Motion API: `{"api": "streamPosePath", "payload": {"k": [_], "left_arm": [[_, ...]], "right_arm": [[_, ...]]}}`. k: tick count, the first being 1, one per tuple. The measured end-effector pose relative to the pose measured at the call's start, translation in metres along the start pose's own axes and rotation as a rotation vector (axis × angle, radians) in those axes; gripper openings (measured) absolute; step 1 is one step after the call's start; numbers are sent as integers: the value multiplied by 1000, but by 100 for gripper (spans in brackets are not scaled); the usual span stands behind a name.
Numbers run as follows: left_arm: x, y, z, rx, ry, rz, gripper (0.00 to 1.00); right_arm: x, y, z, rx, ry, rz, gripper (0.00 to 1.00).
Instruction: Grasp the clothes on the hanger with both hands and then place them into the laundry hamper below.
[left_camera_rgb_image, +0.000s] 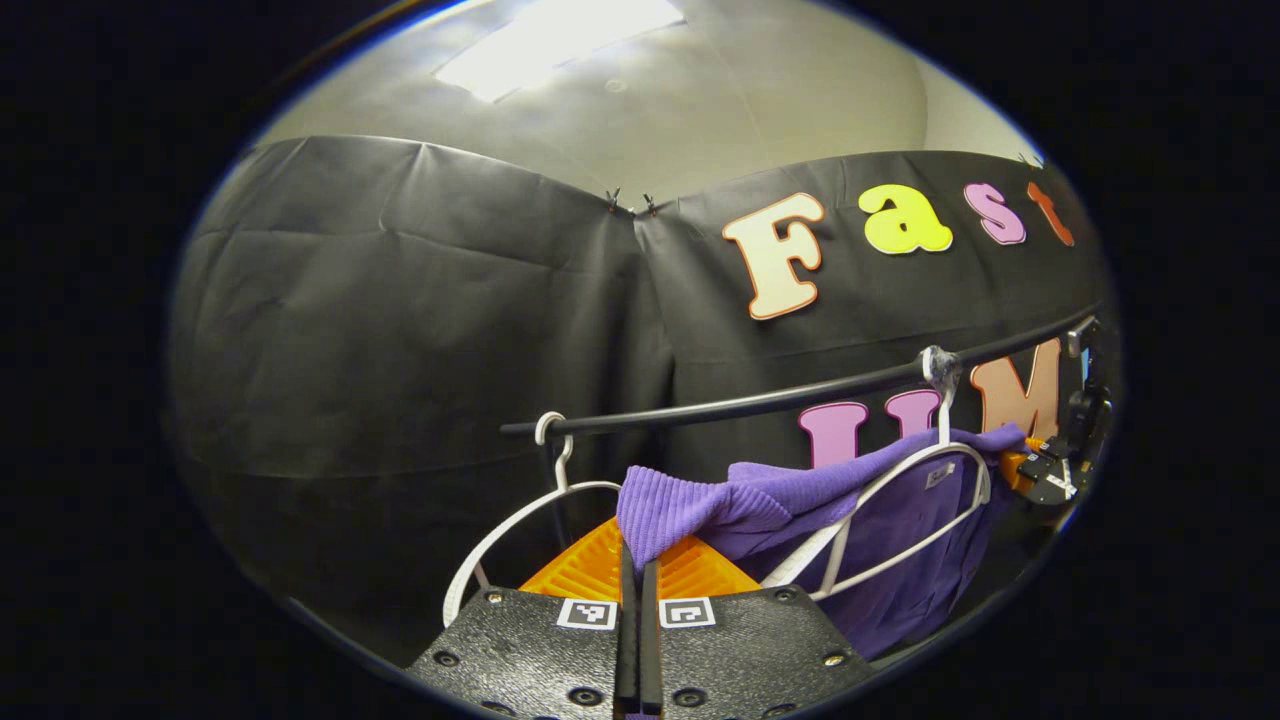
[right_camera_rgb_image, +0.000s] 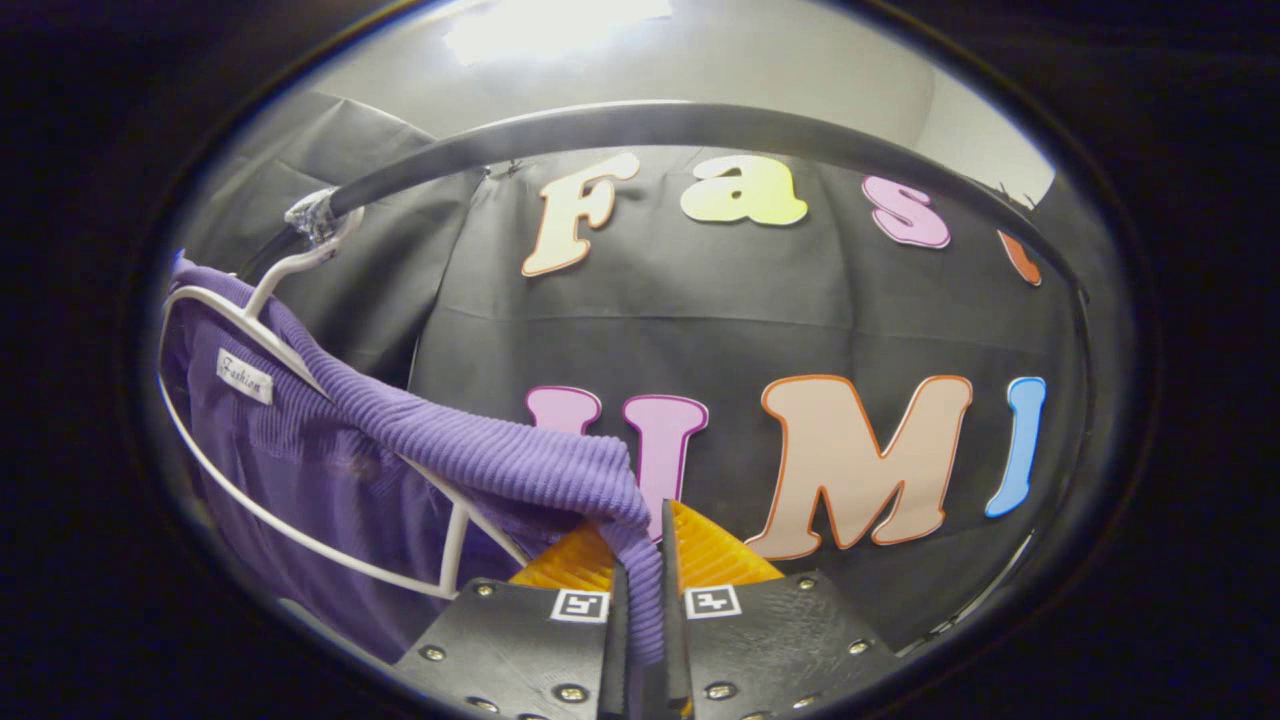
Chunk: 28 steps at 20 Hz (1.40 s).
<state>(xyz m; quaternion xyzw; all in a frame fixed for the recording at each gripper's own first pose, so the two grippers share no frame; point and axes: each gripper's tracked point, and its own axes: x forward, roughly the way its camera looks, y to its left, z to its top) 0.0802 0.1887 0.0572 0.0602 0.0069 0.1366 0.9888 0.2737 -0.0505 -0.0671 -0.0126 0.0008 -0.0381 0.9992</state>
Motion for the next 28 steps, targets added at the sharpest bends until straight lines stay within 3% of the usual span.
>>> {"api": "streamPosePath", "payload": {"k": [6, 19, 23, 24, 28], "left_arm": [[10, -8, -33, -29, 33, -50, 1], [8, -20, -78, -69, 82, -53, 1], [3, -30, -96, -70, 116, -57, 1], [2, -31, -100, -66, 124, -56, 1], [-8, -39, -118, -70, 160, -57, 1]], "right_arm": [[11, -7, -10, -16, 16, -7, 13], [28, -2, -54, -68, 99, 11, 13], [21, -5, -74, -89, 145, 12, 10], [18, -5, -79, -91, 153, 11, 14], [5, -7, -91, -104, 181, 9, 13]]}}
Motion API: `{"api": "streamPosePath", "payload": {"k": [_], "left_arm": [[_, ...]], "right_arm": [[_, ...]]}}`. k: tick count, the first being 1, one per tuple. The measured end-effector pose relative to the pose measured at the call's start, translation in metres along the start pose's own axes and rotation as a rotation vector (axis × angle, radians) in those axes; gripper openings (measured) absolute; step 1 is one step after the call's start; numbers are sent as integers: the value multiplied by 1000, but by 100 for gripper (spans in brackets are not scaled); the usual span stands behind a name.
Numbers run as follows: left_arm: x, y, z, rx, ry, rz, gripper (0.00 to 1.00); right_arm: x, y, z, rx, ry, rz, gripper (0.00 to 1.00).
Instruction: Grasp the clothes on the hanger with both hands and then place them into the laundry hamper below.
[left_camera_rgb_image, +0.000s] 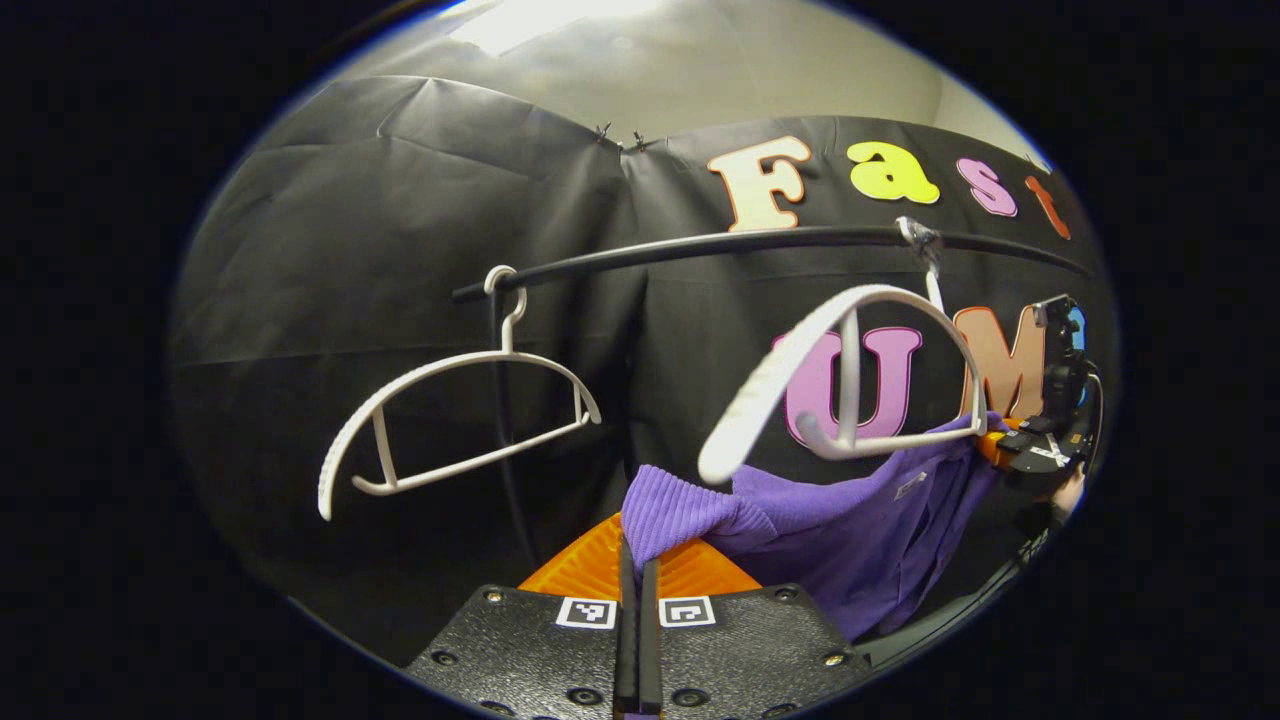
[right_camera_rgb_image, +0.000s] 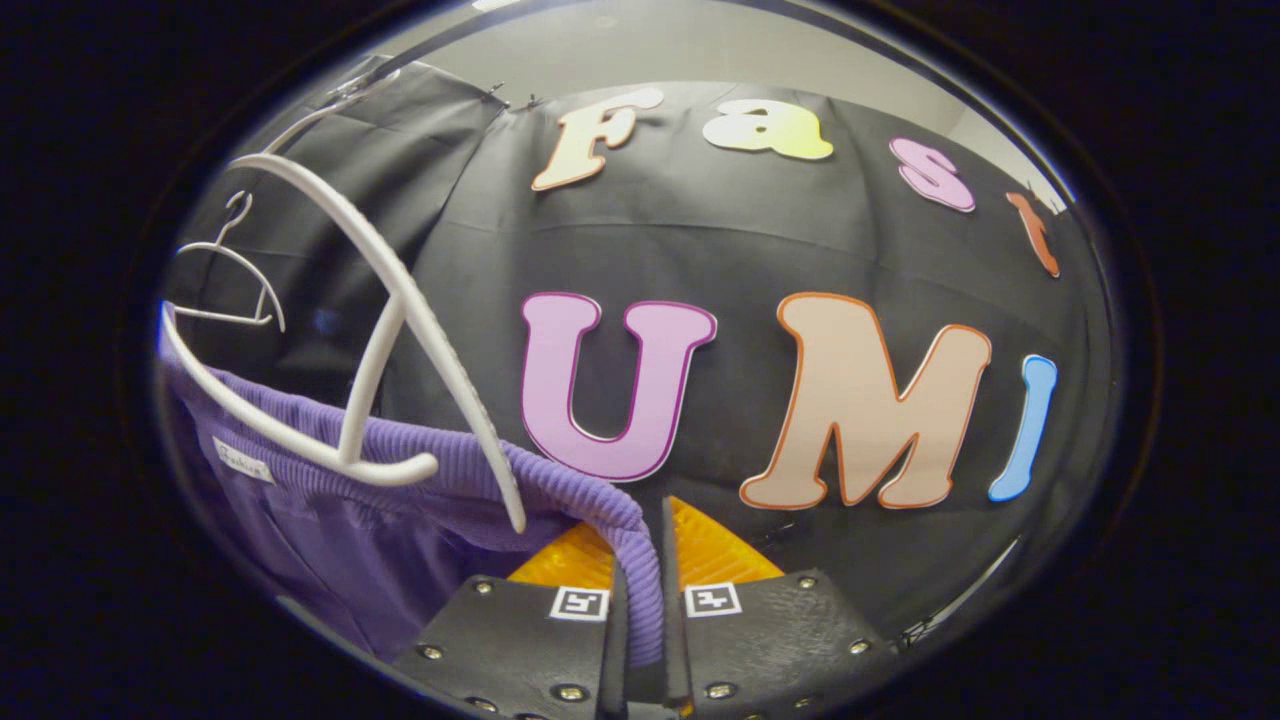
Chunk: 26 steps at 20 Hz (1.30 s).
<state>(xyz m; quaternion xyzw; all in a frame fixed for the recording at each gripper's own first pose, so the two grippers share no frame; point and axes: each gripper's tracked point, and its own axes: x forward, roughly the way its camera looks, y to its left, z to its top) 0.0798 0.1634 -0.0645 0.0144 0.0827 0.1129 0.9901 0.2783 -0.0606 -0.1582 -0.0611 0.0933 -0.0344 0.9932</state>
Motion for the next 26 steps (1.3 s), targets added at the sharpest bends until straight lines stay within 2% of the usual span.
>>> {"api": "streamPosePath", "payload": {"k": [5, 12, 20, 26], "left_arm": [[-8, -14, -16, 16, 26, -14, 1], [-13, -50, -36, 4, 69, -87, 1], [-11, -123, -55, 4, 103, -240, 1], [-17, -175, -95, -25, 179, -365, 1]], "right_arm": [[-17, 3, -11, -18, 20, 13, 14], [-42, 13, -43, -10, 78, 47, 13], [-76, 52, -56, -17, 100, 147, 13], [-105, 84, -72, -16, 134, 242, 13]]}}
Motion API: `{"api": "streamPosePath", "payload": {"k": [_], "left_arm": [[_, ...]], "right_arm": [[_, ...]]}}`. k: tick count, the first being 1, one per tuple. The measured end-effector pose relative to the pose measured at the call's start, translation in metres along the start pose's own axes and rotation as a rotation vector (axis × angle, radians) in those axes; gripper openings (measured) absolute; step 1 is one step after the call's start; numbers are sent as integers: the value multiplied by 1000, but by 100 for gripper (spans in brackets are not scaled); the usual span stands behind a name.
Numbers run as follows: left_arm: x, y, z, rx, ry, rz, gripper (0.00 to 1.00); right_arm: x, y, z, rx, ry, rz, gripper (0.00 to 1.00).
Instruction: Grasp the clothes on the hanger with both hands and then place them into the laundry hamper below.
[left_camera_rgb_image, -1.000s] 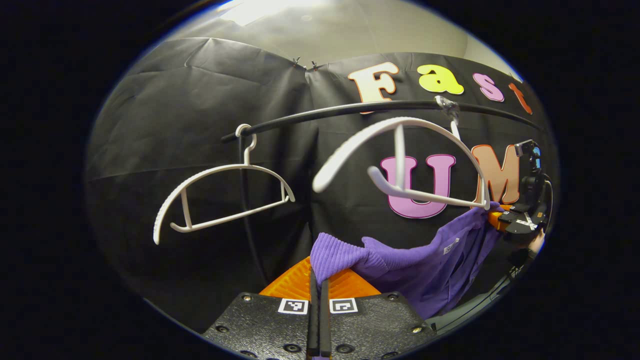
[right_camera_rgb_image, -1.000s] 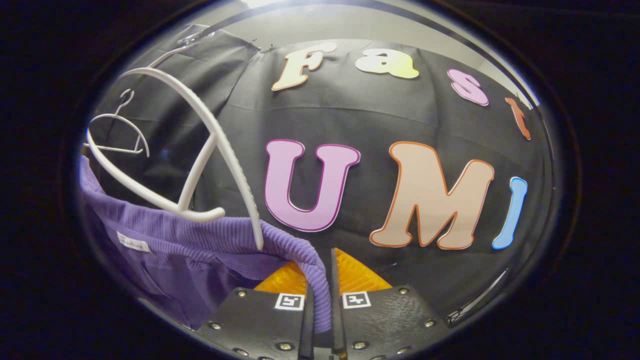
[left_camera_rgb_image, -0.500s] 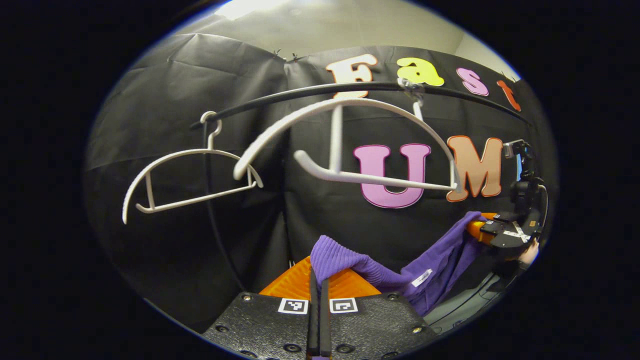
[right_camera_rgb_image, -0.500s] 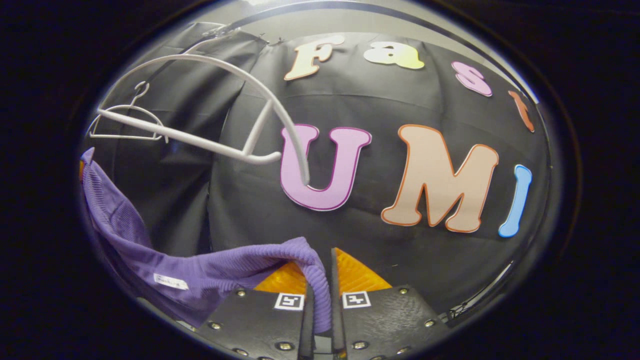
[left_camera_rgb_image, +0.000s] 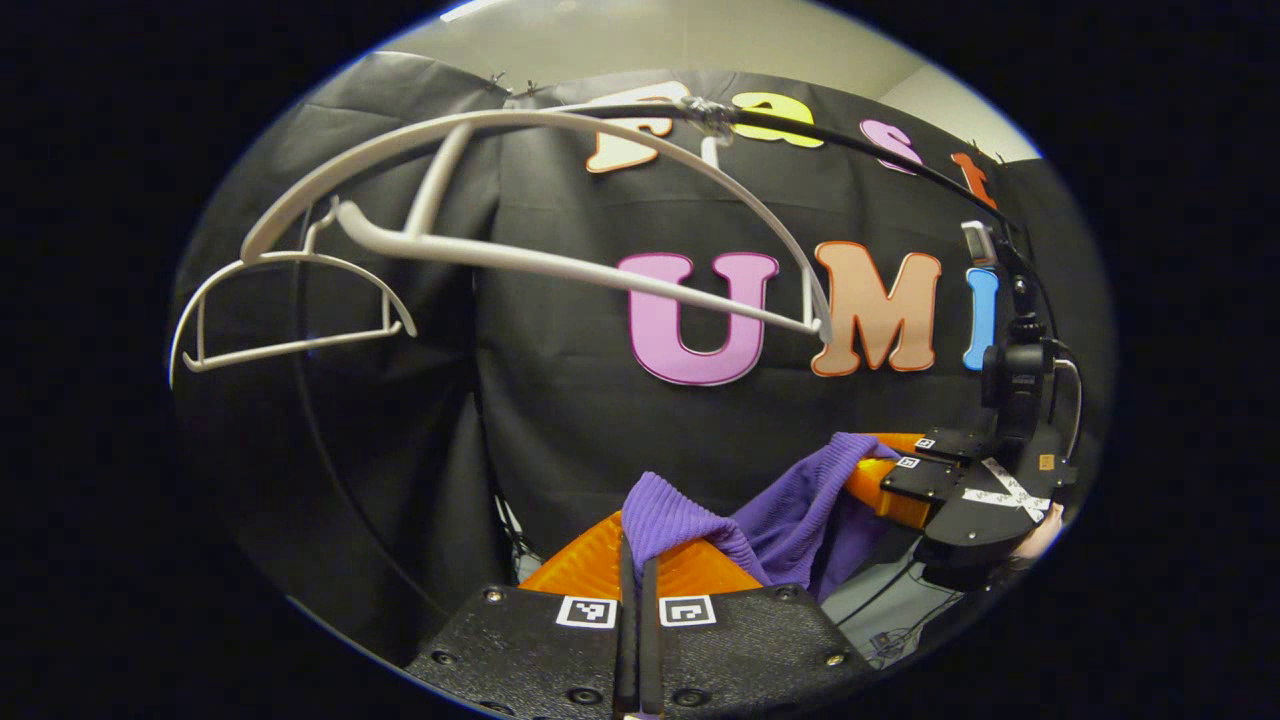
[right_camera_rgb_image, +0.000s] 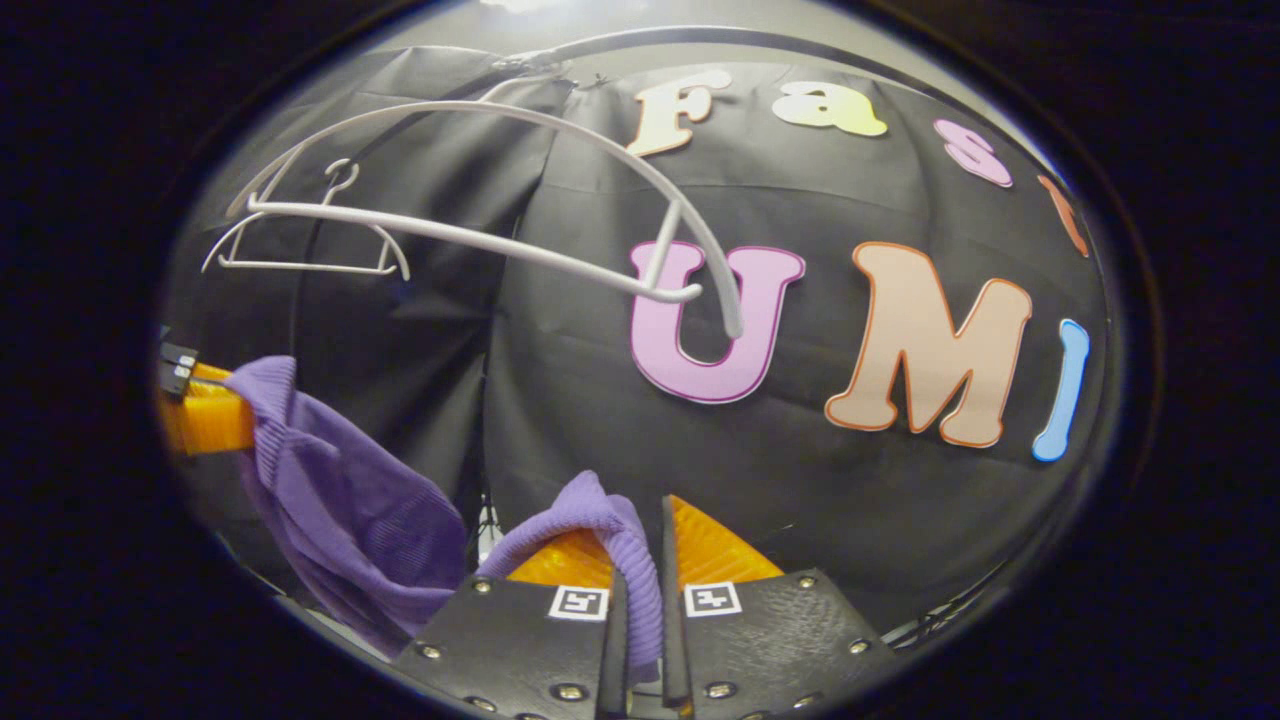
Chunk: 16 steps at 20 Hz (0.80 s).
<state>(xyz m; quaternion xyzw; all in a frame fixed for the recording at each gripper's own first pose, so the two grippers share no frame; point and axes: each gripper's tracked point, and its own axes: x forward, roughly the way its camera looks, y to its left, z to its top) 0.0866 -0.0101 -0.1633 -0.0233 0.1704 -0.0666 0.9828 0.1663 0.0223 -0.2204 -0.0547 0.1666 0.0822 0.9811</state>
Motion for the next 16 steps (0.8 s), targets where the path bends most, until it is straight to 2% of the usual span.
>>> {"api": "streamPosePath", "payload": {"k": [7, 11, 12, 13, 16], "left_arm": [[17, -26, -73, -53, 147, -71, 1], [12, -36, -119, -49, 247, -90, 2], [11, -35, -127, -50, 266, -91, 5], [11, -34, -136, -54, 282, -94, 2], [3, -33, -158, -56, 332, -94, 2]], "right_arm": [[-18, 28, -57, 4, 114, 64, 14], [-30, 37, -100, -12, 200, 77, 14], [-34, 39, -109, -13, 217, 80, 14], [-38, 40, -117, -15, 234, 81, 14], [-46, 44, -139, -19, 281, 88, 14]]}}
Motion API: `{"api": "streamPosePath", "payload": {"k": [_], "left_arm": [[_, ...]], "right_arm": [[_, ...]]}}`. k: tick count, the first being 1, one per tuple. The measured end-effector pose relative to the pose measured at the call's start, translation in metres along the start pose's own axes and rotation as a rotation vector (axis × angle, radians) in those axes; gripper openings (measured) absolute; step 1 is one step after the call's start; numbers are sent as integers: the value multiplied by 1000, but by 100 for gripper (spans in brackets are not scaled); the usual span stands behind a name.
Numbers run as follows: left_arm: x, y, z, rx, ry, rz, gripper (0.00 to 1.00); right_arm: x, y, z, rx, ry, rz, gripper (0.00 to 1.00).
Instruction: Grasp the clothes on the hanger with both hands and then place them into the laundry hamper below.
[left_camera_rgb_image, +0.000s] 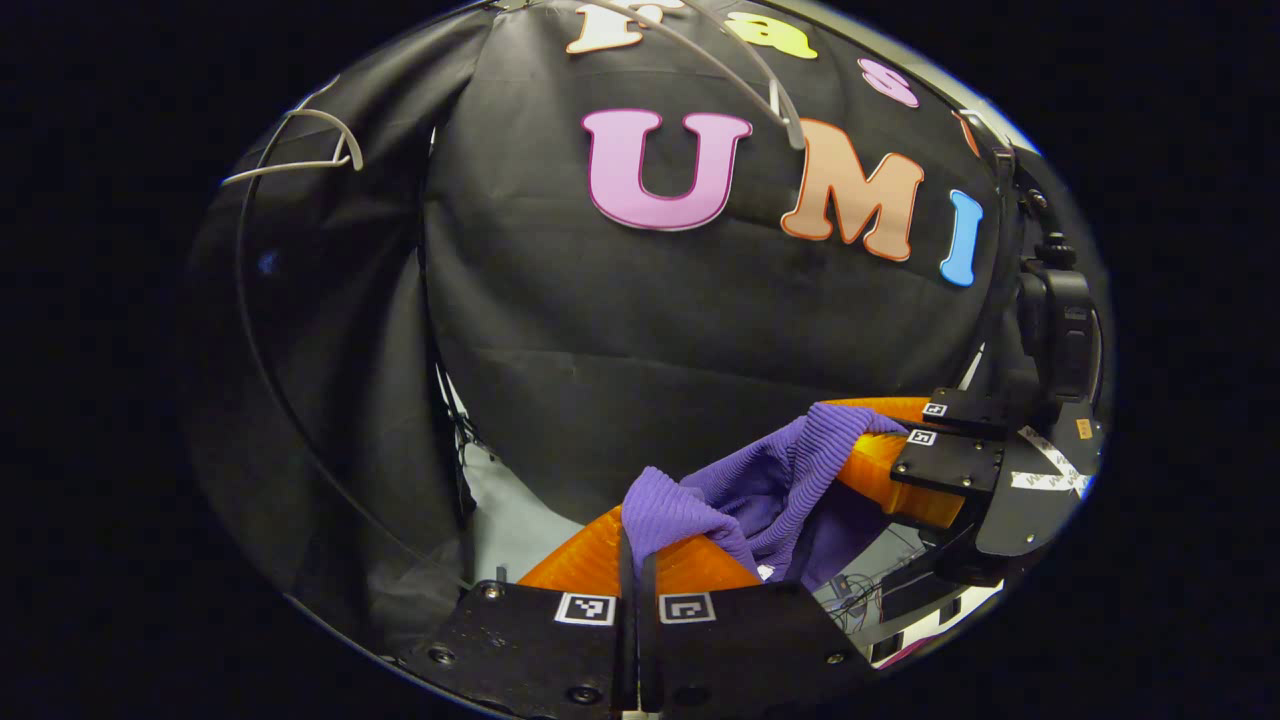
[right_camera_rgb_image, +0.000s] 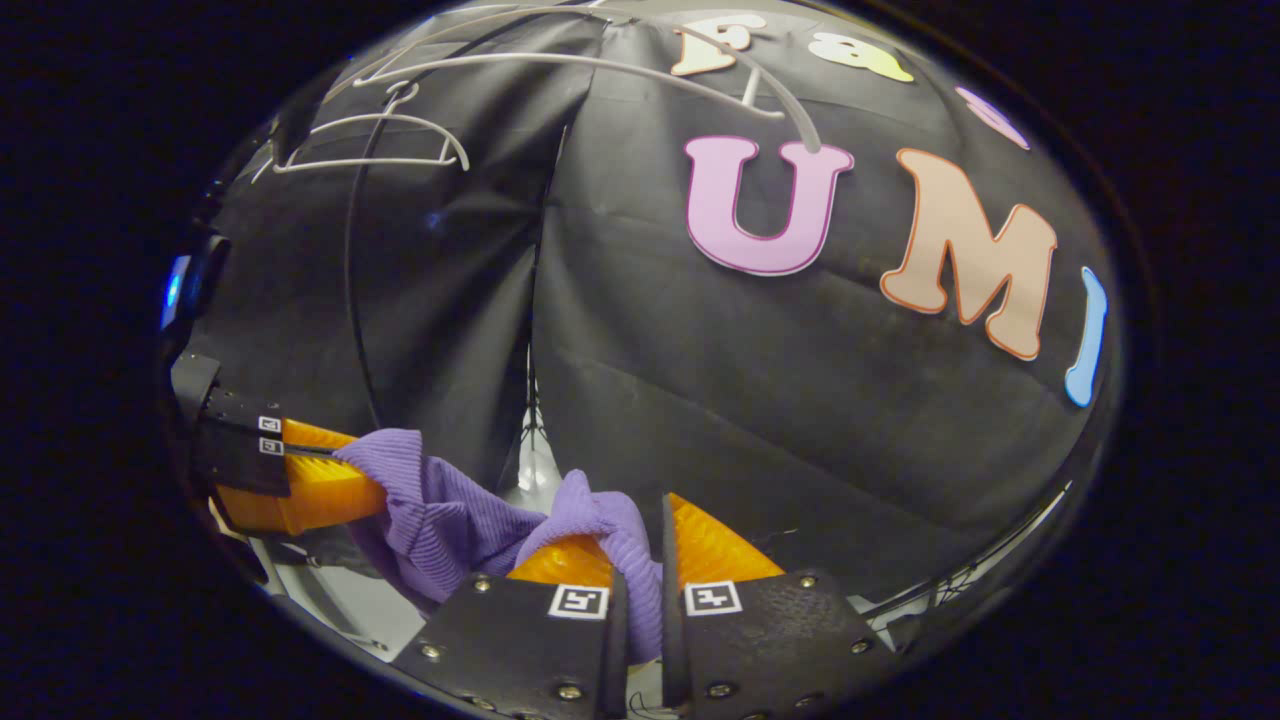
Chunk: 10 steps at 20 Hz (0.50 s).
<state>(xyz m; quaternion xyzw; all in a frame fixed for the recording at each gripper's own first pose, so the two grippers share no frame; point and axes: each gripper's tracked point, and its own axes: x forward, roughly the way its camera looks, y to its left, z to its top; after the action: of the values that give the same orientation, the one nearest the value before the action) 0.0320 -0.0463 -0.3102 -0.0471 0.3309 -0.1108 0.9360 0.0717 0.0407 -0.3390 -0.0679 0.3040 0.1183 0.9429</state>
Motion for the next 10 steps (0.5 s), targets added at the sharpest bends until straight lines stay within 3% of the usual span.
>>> {"api": "streamPosePath", "payload": {"k": [7, 8, 9, 10], "left_arm": [[6, 7, -30, -8, 74, 9, 6], [5, 7, -34, -10, 86, 10, 3], [5, 9, -37, -13, 96, 14, 18], [5, 11, -39, -17, 103, 21, 14]], "right_arm": [[-6, 8, -32, -8, 70, 12, 14], [-6, 8, -33, -8, 75, 13, 14], [-6, 8, -35, -8, 80, 13, 14], [-6, 7, -38, -10, 86, 13, 14]]}}
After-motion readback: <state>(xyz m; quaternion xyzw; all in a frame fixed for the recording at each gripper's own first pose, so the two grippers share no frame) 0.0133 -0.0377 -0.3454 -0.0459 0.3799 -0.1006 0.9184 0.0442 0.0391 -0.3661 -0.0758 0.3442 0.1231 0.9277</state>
